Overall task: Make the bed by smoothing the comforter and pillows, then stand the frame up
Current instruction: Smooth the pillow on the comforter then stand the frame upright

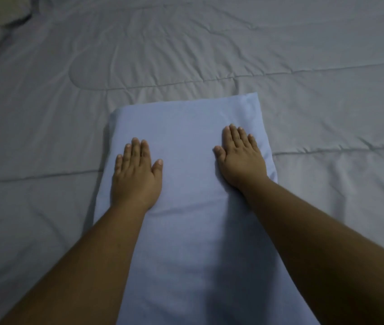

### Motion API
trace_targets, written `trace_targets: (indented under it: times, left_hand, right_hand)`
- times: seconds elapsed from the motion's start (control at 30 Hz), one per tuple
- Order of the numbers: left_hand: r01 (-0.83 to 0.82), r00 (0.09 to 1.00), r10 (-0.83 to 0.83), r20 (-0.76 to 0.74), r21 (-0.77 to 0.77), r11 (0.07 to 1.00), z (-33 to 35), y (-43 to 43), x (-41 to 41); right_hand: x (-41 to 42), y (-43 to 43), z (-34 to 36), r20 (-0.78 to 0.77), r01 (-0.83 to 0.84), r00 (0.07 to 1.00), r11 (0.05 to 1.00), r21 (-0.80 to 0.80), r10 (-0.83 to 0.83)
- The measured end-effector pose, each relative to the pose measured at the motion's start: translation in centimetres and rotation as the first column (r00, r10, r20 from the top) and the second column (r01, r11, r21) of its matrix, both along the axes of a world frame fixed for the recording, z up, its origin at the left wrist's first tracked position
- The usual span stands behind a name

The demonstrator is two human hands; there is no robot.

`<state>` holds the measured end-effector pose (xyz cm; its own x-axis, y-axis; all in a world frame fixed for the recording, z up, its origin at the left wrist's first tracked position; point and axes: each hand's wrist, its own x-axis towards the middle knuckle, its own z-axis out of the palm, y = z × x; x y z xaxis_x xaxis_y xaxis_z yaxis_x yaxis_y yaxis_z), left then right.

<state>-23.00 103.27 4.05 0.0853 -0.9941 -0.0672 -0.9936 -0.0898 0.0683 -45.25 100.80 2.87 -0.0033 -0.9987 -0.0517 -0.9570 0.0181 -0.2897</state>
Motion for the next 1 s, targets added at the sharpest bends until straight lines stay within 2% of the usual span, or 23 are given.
trace_targets:
  times: [0.47,0.67,0.83,1.0]
  left_hand:
    - [0.116,0.990,-0.119,-0.080,-0.041,0.992,-0.8,16.7,2.2]
    - [0.125,0.990,-0.129,-0.062,-0.064,0.990,-1.9,22.2,2.8]
    - [0.118,0.991,-0.121,-0.064,-0.049,0.992,-1.2,22.6,2.7]
    - [0.111,0.988,-0.115,-0.104,-0.048,0.993,1.1,19.6,2.2]
  right_hand:
    - [0.1,18.8,-0.3,-0.027,0.169,0.985,0.985,0.028,-0.168]
    - [0.0,25.3,-0.7,-0.014,0.192,0.981,0.981,0.008,-0.192]
    - [-0.7,26.5,-0.4,-0.013,0.177,0.984,0.982,0.063,-0.177]
    - [-0.6,23.2,1.7,-0.068,0.171,0.984,0.982,0.075,-0.166]
